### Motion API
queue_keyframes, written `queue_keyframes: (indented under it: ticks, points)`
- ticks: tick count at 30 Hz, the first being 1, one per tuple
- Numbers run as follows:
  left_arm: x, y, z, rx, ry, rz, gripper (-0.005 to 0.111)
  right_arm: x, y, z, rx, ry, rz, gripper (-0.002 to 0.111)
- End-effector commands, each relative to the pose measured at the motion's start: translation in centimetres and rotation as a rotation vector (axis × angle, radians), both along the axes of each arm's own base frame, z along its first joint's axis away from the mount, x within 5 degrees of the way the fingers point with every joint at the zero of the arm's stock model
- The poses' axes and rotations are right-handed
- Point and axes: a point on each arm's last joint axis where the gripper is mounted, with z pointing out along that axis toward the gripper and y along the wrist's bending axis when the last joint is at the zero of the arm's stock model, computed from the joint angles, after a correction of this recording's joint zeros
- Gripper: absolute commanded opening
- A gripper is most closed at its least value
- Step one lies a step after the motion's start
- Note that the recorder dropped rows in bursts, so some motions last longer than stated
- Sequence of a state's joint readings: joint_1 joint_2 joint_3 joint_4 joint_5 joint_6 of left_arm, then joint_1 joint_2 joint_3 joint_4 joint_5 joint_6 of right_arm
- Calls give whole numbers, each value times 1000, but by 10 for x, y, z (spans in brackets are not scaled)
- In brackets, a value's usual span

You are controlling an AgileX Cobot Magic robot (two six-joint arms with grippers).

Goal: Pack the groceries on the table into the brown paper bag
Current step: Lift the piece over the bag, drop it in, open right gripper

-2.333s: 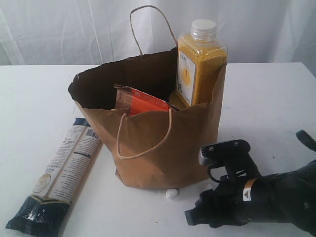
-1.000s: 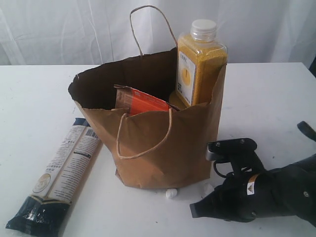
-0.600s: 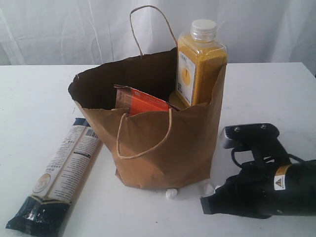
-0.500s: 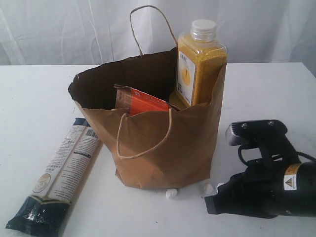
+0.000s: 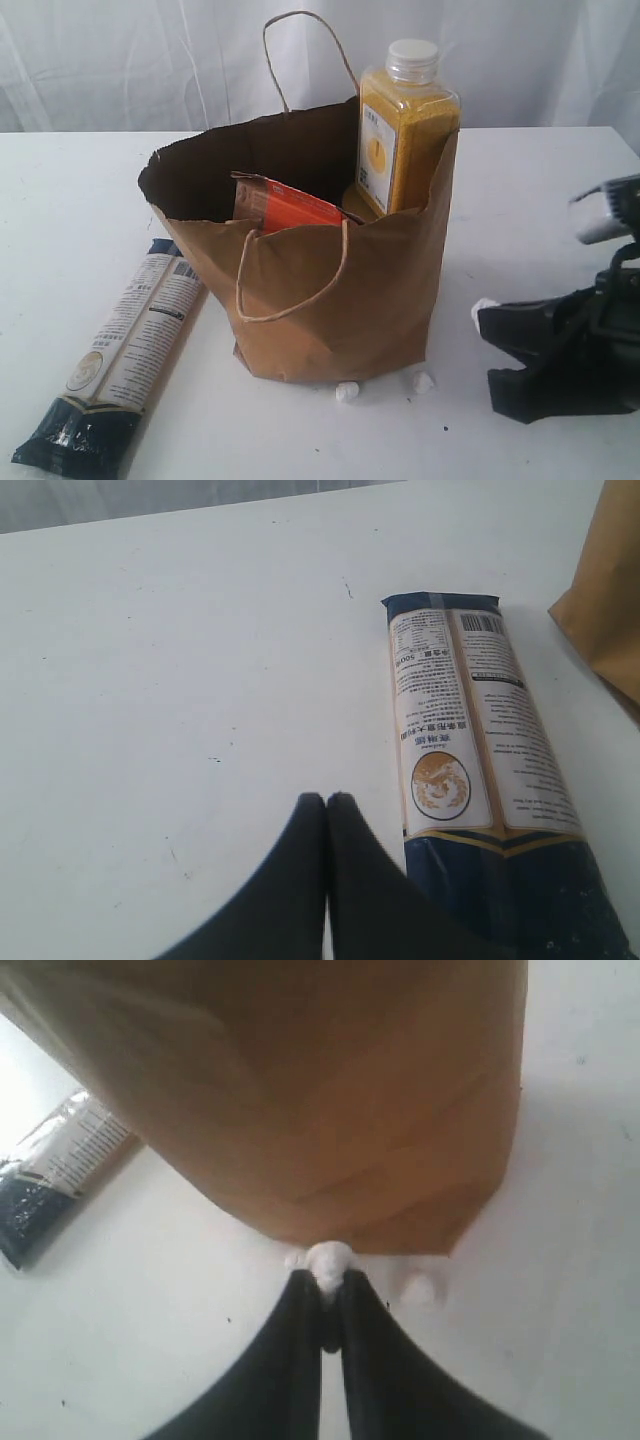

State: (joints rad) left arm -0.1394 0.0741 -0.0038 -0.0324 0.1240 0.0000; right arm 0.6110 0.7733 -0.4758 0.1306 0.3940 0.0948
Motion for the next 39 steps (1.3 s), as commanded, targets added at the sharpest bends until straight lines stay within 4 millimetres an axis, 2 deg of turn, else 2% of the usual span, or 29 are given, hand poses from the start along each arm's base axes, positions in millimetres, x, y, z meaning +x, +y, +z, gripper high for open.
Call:
queue_keyframes:
  ticks: [1,2,5,8,11,16,22,24,26,30,32,39]
  points:
    - [0,0,-1,-8,2,2,0,4,1,31,-10,-107,25,0]
    - [0,0,-1,-8,2,2,0,8,3,43,-38,-136,46,0]
    - [0,0,-1,-8,2,2,0,19,11,62,-84,-160,81,0]
    - [0,0,-1,-8,2,2,0,41,27,85,-118,-197,112,0]
    - [0,0,-1,-8,2,2,0,63,42,96,-138,-203,126,0]
    - [0,0,-1,-8,2,2,0,96,70,92,-184,-160,161,0]
    - [0,0,-1,-8,2,2,0,113,90,84,-220,-105,195,1]
    - [0,0,-1,-8,2,2,0,117,93,82,-225,-98,196,6]
    - [0,0,-1,-8,2,2,0,120,95,79,-229,-91,197,17]
    - [0,0,-1,-8,2,2,0,121,96,76,-232,-82,198,49]
    - [0,0,-1,-8,2,2,0,121,96,78,-227,-84,196,58]
    - [0,0,-1,-8,2,2,0,108,86,99,-184,-146,183,60]
